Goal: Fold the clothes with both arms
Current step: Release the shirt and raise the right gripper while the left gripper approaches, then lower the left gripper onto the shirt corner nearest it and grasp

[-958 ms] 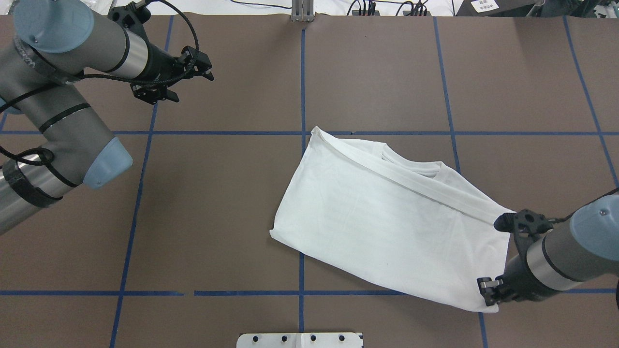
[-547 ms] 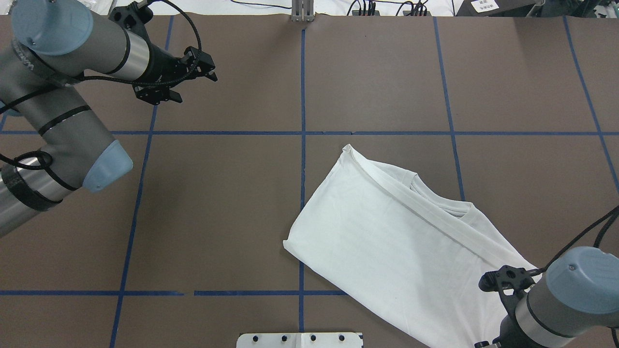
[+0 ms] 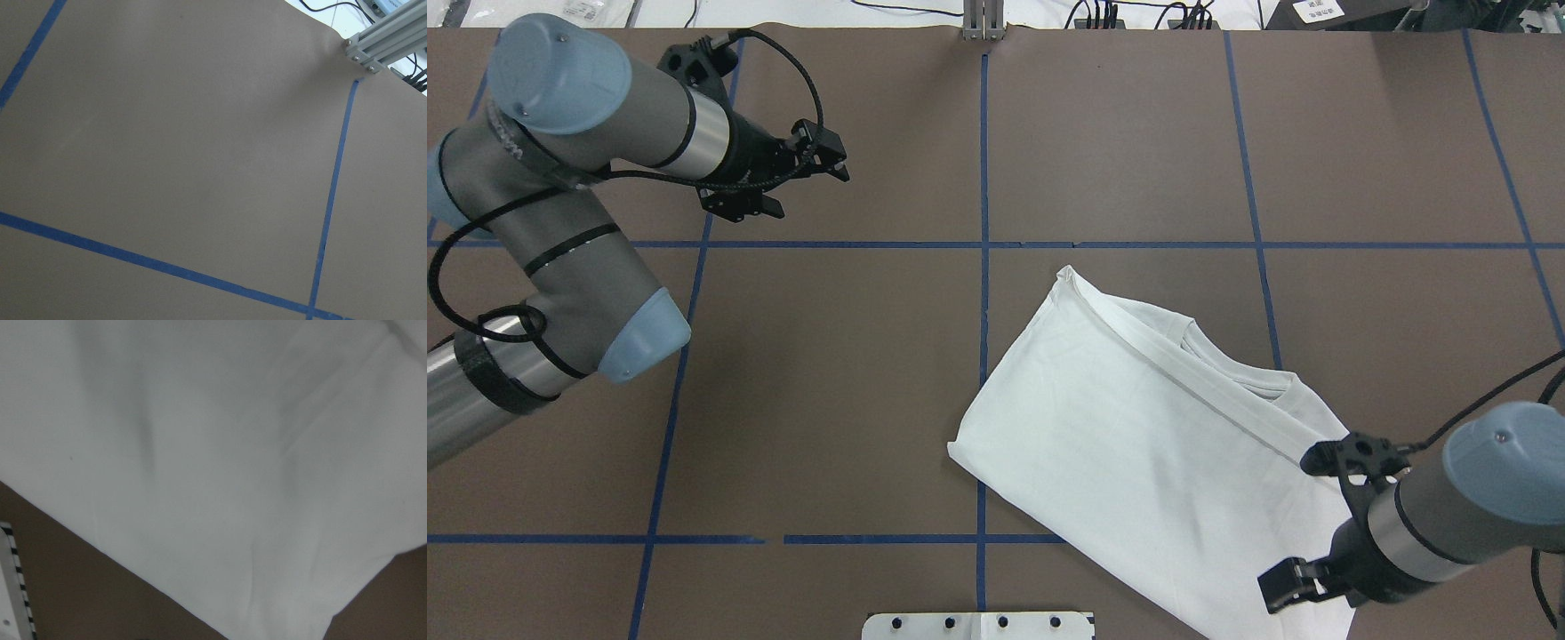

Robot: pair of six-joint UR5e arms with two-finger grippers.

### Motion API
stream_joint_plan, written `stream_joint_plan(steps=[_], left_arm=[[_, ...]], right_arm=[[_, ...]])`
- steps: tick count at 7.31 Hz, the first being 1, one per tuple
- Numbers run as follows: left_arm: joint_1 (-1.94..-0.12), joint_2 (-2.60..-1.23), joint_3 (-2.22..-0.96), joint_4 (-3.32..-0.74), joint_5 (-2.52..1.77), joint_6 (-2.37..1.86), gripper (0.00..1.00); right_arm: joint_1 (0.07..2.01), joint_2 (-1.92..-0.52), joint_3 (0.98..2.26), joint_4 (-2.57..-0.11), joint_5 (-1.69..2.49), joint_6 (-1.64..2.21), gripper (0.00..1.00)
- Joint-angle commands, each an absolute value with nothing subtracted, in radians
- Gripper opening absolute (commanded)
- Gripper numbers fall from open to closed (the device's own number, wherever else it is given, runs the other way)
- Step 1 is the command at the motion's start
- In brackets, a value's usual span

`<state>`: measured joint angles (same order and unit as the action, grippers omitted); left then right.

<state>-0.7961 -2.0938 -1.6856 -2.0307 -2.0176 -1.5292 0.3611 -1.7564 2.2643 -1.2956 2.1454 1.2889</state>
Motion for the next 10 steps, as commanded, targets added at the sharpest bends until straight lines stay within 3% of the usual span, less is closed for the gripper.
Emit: stream_joint_plan(steps=[1, 4, 10], left_arm=[[-0.679, -2.1, -1.686, -2.028, -2.016, -1.656, 0.99], [-0.545, -2.108, -1.687, -2.029, -2.013, -1.735, 0.99], [-0.359, -2.14, -1.667, -2.037, -1.939, -1.842, 0.96]], right_arm=[[0.57, -1.63, 2.258, -1.295, 2.145, 1.289, 1.0], [0.742, -1.569, 2.253, -1.296, 2.154, 1.287, 1.0], [0.75, -1.565, 2.247, -1.296, 2.144, 1.287, 1.0]])
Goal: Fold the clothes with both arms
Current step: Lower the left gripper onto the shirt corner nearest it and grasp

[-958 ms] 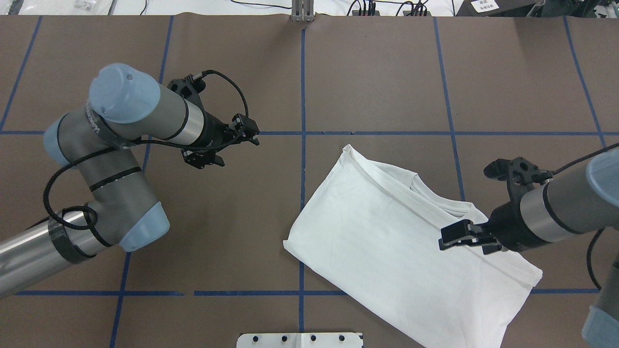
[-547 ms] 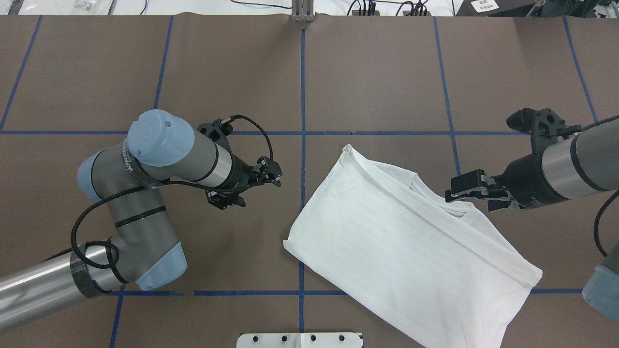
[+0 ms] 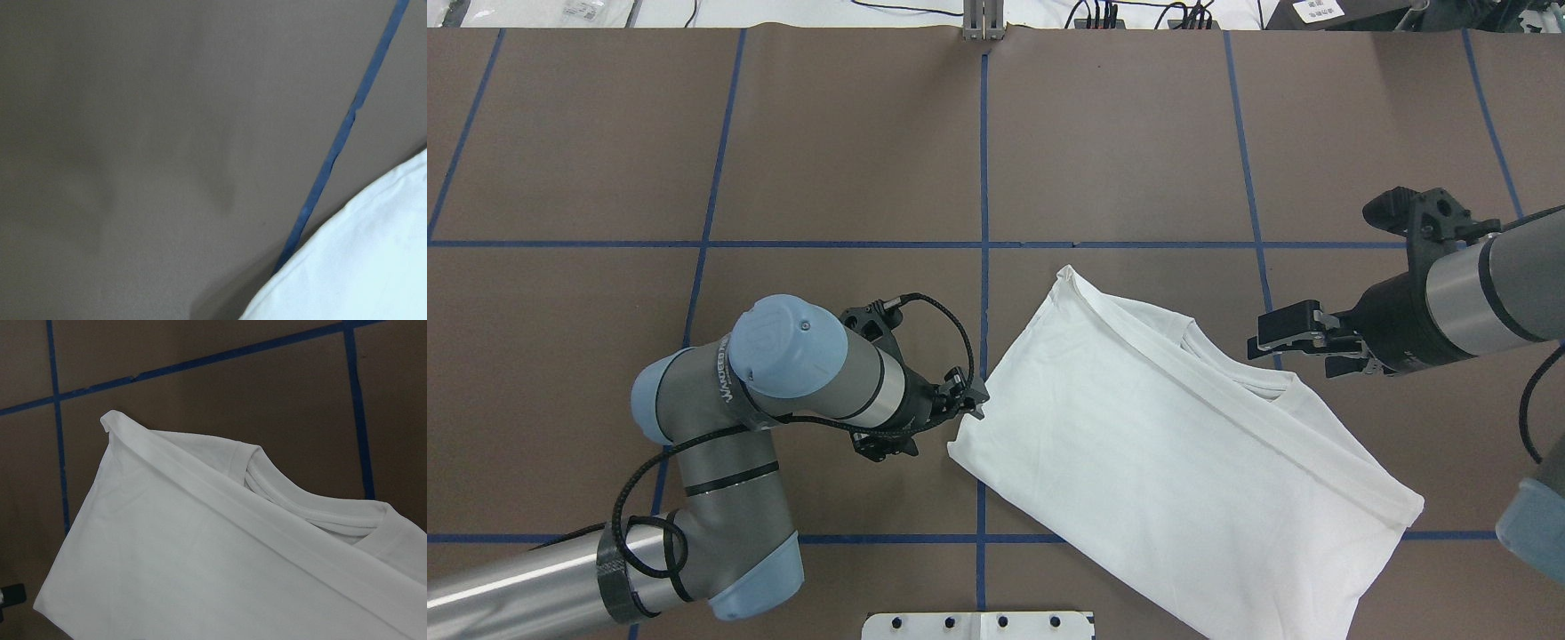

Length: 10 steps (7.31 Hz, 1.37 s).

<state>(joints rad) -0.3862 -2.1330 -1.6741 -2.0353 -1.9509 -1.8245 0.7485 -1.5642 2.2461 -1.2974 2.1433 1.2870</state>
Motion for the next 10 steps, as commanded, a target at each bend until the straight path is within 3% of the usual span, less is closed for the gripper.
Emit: stream_joint_plan(steps=[1, 4, 5, 6, 7, 10], left_arm=[[-0.345, -2.143, -1.663, -2.039, -1.937, -1.859, 0.89], [-0.341, -2.177, -1.603, -2.04, -1.91, -1.859, 0.68], [-0.341, -2.177, -1.601, -2.04, -1.91, -1.859, 0.47], [-0.341, -2.177, -1.603, -2.04, -1.91, -1.859, 0.1], [-0.344, -2.175, -1.617, -2.04, -1.911, -1.85, 0.0], [-0.38, -2.168, -1.655, -2.031, -1.919, -1.847, 0.0]], right_arm=[[0.75, -1.565, 2.246, -1.298, 2.143, 1.287, 1.0], [0.75, -1.566, 2.24, -1.298, 2.145, 1.287, 1.0], [0.75, -1.566, 2.24, -1.298, 2.145, 1.287, 1.0], [0.75, -1.566, 2.238, -1.298, 2.145, 1.287, 1.0], [0.75, -1.568, 2.238, -1.298, 2.143, 1.287, 1.0], [0.75, -1.566, 2.238, -1.298, 2.143, 1.287, 1.0]])
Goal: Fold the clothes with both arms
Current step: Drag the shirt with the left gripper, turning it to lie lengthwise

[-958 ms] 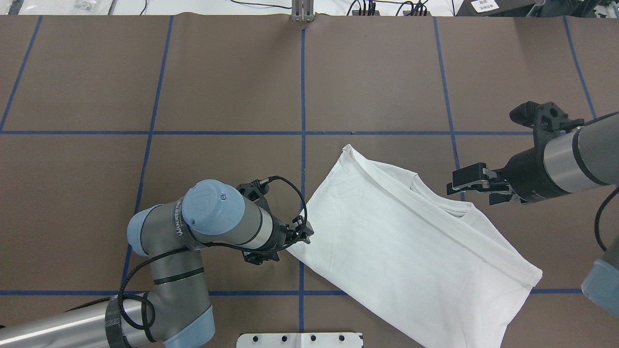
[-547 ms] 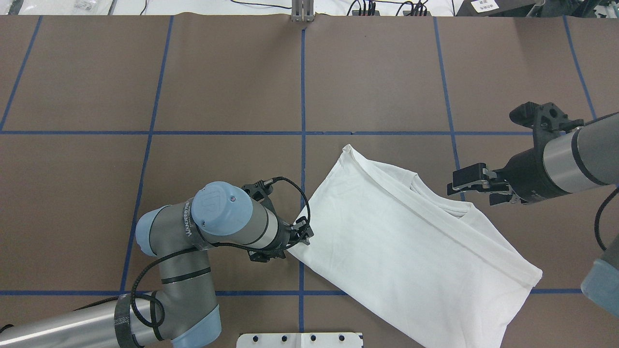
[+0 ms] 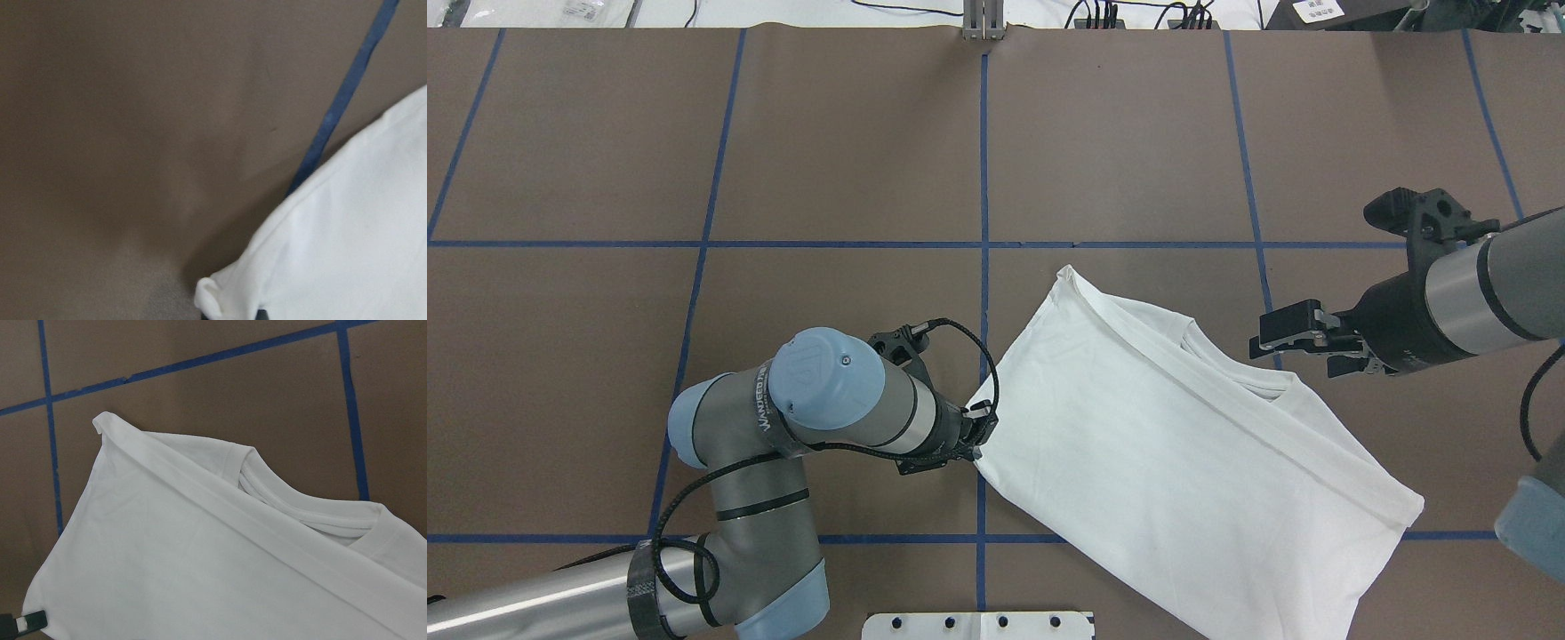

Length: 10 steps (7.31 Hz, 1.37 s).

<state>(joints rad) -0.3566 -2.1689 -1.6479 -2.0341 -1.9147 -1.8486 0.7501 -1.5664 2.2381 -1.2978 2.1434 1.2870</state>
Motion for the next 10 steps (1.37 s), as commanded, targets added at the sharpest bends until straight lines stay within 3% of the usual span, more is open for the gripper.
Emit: stream_joint_plan(steps=[1, 5, 8, 10], left_arm=[[-0.409, -2.166, -1.655, -2.028, -1.921, -1.845, 0.0], [-0.599, -2.141, -1.608, -1.971, -1.917, -1.696, 0.0], [-0.719, -2.293, -1.329, -2.011, -1.89, -1.516, 0.0], [-0.741, -2.379, -1.148, -2.168, -1.838, -1.494, 0.0]], right_arm=[[0.749, -1.565, 2.234, -1.298, 2.138, 1.287, 1.0], [0.747, -1.51, 2.186, -1.298, 2.12, 1.289, 1.0], [0.744, -1.502, 2.186, -1.298, 2.111, 1.29, 1.0], [0.744, -1.499, 2.184, -1.302, 2.109, 1.29, 1.0]])
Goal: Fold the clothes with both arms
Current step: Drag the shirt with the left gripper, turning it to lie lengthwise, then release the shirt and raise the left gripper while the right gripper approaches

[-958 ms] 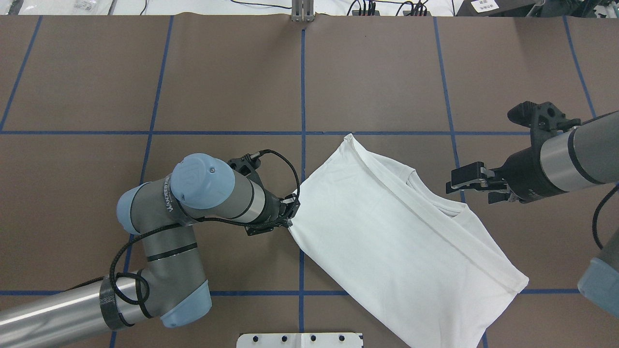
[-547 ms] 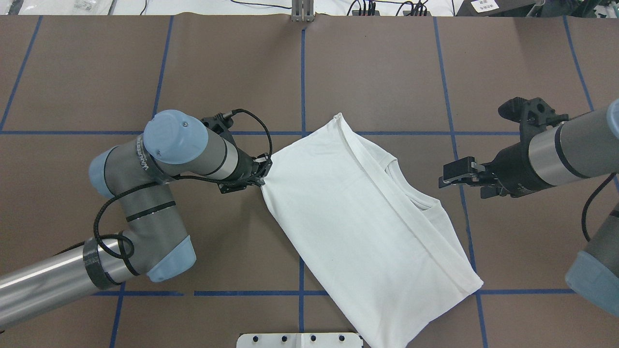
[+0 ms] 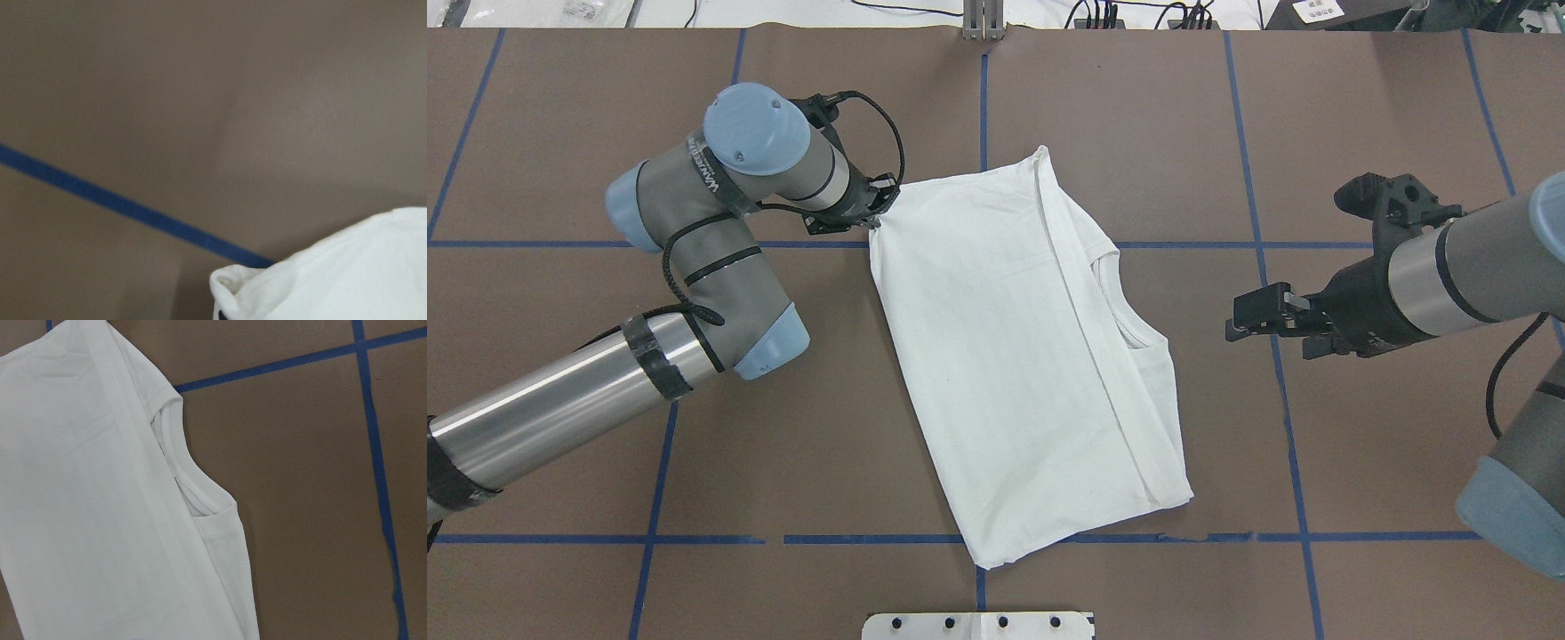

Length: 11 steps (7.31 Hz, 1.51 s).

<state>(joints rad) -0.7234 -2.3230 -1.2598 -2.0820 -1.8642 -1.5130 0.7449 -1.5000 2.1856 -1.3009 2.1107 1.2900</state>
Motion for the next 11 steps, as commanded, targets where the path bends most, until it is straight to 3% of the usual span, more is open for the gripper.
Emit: stream_joint_plan(steps=[1, 3, 6, 7, 8, 11], left_arm=[[-0.745, -2.426, -1.081, -2.205, -1.788, -1.449, 0.0], [-0.746, -2.48, -0.924, -2.387, -1.764, -1.436, 0.0], [-0.752, -2.488, -0.908, -2.405, -1.729, -1.434, 0.0], [-0.77, -2.487, -0.908, -2.42, -1.729, -1.431, 0.9], [-0.784, -2.487, -0.91, -2.421, -1.73, -1.419, 1.0], [-0.862, -2.47, -0.96, -2.396, -1.867, -1.373, 1.0]], right_arm=[[0.745, -1.5, 2.183, -1.304, 2.108, 1.29, 1.0], [0.746, -1.5, 2.18, -1.304, 2.108, 1.29, 1.0], [0.741, -1.473, 2.157, -1.304, 2.106, 1.29, 1.0], [0.738, -1.462, 2.151, -1.305, 2.094, 1.29, 1.0], [0.723, -1.456, 2.148, -1.307, 2.067, 1.29, 1.0], [0.684, -1.404, 2.114, -1.346, 2.019, 1.289, 1.0]])
